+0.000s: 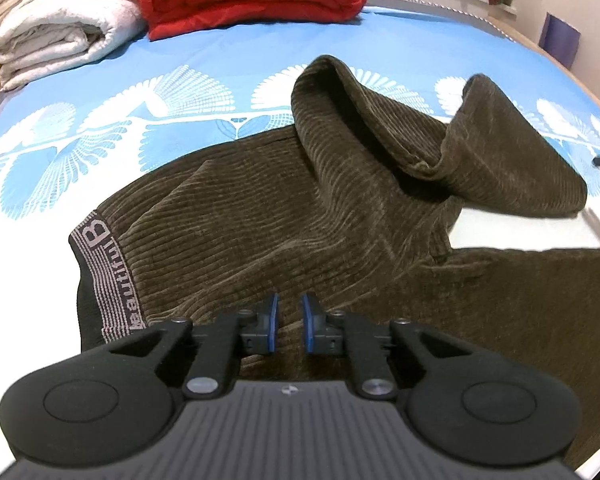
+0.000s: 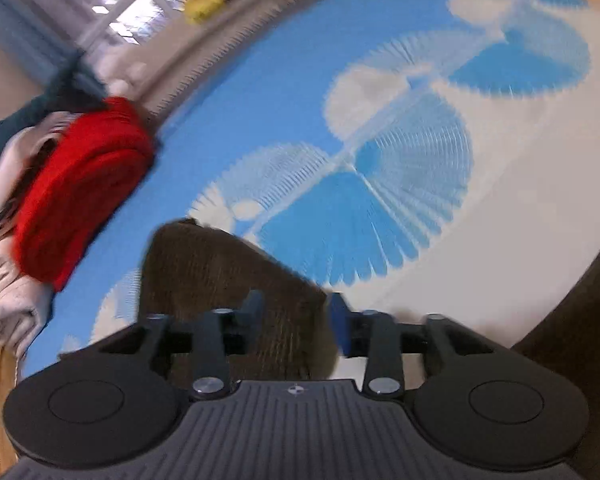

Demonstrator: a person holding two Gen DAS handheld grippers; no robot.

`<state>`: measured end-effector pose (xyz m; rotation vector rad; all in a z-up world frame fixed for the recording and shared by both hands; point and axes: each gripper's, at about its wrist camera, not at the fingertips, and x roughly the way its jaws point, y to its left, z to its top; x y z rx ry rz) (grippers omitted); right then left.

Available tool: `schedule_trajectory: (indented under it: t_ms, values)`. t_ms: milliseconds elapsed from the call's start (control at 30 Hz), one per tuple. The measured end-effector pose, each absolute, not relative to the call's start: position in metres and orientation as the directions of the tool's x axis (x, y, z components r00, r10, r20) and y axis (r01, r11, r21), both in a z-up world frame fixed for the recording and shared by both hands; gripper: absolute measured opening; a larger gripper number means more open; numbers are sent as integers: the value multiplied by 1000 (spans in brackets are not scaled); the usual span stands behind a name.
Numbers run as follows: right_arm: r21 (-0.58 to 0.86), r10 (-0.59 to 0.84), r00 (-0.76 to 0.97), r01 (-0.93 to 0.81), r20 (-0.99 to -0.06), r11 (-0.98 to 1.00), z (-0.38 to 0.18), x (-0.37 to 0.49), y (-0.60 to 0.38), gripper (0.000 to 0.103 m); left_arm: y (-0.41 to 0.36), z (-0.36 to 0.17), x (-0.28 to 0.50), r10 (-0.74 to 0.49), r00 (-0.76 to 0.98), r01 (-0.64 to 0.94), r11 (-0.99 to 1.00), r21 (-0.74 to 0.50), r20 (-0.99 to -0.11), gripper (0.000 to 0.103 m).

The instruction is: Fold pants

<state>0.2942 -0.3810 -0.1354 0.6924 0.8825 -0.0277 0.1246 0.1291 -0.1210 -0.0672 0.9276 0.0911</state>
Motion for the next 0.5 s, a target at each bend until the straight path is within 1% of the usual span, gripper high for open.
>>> schedule_trajectory:
  t_ms: [100, 233, 300, 333, 400, 467, 500]
  values:
    - [550, 246, 610, 379, -753, 745, -158, 308, -377, 53, 130, -118, 126, 52, 602, -124, 992, -29, -797, 14]
    - [600, 280, 600, 437, -749, 670, -179, 313, -378, 52, 124, -114, 128, 44, 611, -117, 992, -35, -791, 15]
    - [618, 274, 632, 421, -725, 664, -175, 311, -375, 28, 120, -110, 128, 39, 619, -107, 994, -35, -785, 16]
    - [613, 256, 651, 407, -715, 677, -168, 309, -371, 14, 118, -108, 128, 39, 622, -101, 994, -32, -782, 16]
    - [608, 238, 692, 354, -682, 711, -153, 308, -362, 13, 115, -103, 128, 38, 628, -93, 995, -26, -777, 16]
    - [599, 266, 738, 226, -620, 769, -129, 302, -344, 11, 112, -98, 127, 38, 635, -88, 996, -23, -772, 16]
    - [592, 308, 753, 131, -581, 796, -116, 299, -332, 11, 111, -94, 125, 45, 639, -89, 996, -16, -768, 16]
